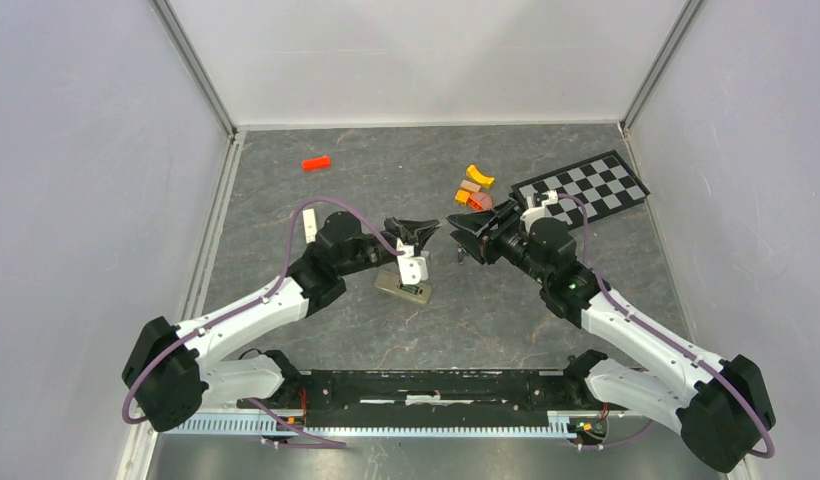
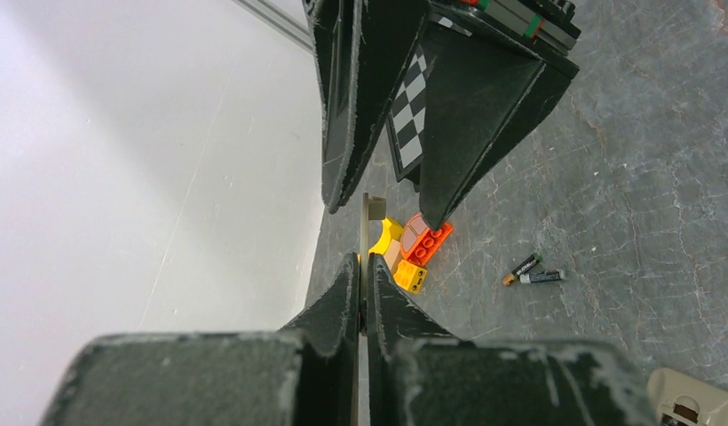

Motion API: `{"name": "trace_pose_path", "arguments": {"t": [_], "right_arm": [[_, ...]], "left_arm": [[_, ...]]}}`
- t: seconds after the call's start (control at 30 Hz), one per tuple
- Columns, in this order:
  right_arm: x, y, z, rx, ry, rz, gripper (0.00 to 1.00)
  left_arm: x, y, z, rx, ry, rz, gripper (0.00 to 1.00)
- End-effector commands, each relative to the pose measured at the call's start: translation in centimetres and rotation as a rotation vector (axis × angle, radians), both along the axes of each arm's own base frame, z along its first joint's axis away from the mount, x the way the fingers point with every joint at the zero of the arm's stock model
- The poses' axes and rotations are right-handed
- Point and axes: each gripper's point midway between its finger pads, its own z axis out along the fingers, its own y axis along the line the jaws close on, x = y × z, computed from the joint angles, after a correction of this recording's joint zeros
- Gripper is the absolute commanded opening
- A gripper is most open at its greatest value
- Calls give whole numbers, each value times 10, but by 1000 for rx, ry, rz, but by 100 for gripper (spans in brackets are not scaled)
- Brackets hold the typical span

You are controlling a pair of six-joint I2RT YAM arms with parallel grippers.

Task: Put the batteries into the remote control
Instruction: Turn over the battery cover.

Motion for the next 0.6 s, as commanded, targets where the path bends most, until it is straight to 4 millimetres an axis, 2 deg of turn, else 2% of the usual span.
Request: {"name": "trace_pose_path", "arguments": {"t": [0.0,0.13,0.43,0.57], "right_arm": [[5,-5,8,-6,-28,-37,54],[9,-4,9,-4,-33,-41,48],[10,4,22,31,-68,-10,42],[7,6,25,61,-75,8,31]], "left_arm": [[-5,2,25,-61,-79,-10,2],[-9,2,27,-79,-81,-23,2],[-17,-1,26,-86,-67,-66,6],[-18,-1,28,-91,-65,-70,9]]}}
